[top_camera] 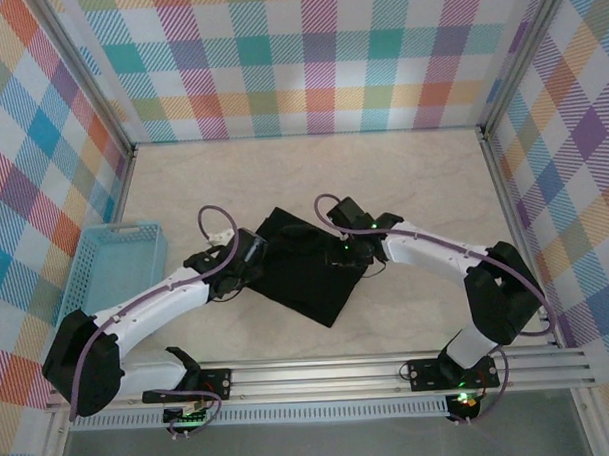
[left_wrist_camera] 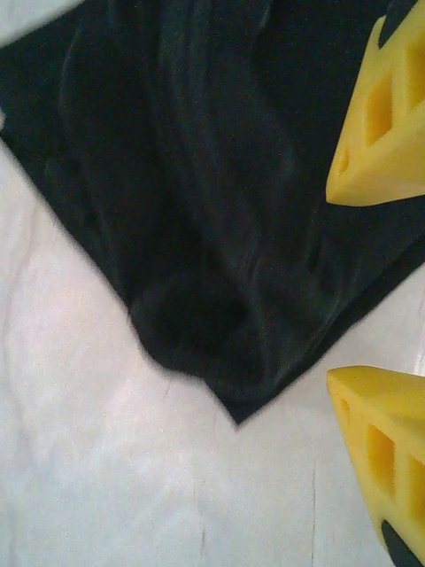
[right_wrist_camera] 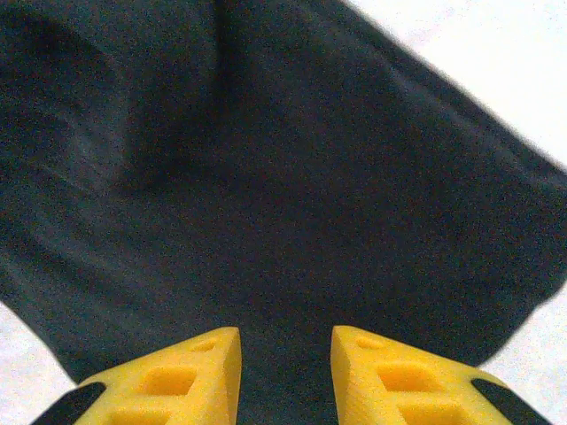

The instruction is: Fold the inside-out t-shirt

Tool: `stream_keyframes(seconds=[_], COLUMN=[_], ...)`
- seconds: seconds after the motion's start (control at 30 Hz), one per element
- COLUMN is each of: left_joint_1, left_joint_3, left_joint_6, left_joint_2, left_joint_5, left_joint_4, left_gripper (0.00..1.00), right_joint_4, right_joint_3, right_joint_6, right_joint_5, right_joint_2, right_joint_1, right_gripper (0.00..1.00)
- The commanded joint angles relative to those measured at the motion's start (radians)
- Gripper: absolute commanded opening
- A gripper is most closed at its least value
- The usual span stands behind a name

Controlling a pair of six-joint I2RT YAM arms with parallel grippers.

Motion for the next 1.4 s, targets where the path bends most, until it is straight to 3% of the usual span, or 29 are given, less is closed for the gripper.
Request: stream_keyframes(seconds=[0.0, 0.1, 0.27, 0.63, 0.8, 0.93, 1.17, 1.37], left_joint_1=[-0.059, -0.068, -0.071, -0.071, -0.071, -0.070, -0.065, 0.025], left_joint_3=[0.023, -0.023, -0.068, -0.153, -0.177, -0.178, -0.112, -0.051], left_joint_6=[-0.008, -0.036, -0.049, -0.048, -0.057, -0.048, 0.041, 0.106], left_joint_2=[-0.002, 0.020, 0.076, 0.155, 0.138, 0.066, -0.063, 0.030], left_joint_5=[0.012, 0.058, 0.091, 0.093, 0.092, 0.067, 0.038, 0.146], left_joint_4=[0.020, 0.108, 0.175, 0.197, 0.201, 0.169, 0.138, 0.239], left_gripper=[0.51, 0.51, 0.50, 0.50, 0.50, 0.50, 0.55, 0.55], right_joint_4=[0.028, 0.056, 0.051, 0.048, -0.028, -0.108, -0.137, -0.050], right_joint_3=[0.080, 0.149, 0.295, 0.691, 0.929, 1.059, 0.967, 0.691], right_joint_6=[-0.116, -0.154, -0.203, -0.293, -0.305, -0.334, -0.376, -0.371], right_joint_5=[-0.032, -0.097, -0.099, -0.116, -0.172, -0.194, -0.148, -0.133], right_joint_2=[0.085, 0.175, 0.332, 0.591, 0.743, 0.762, 0.563, 0.417], right_joint_1=[-0.003, -0.001, 0.000, -0.023, -0.060, -0.060, -0.069, -0.083], right_gripper=[0.31, 0.32, 0.32, 0.30, 0.30, 0.37, 0.52, 0.51])
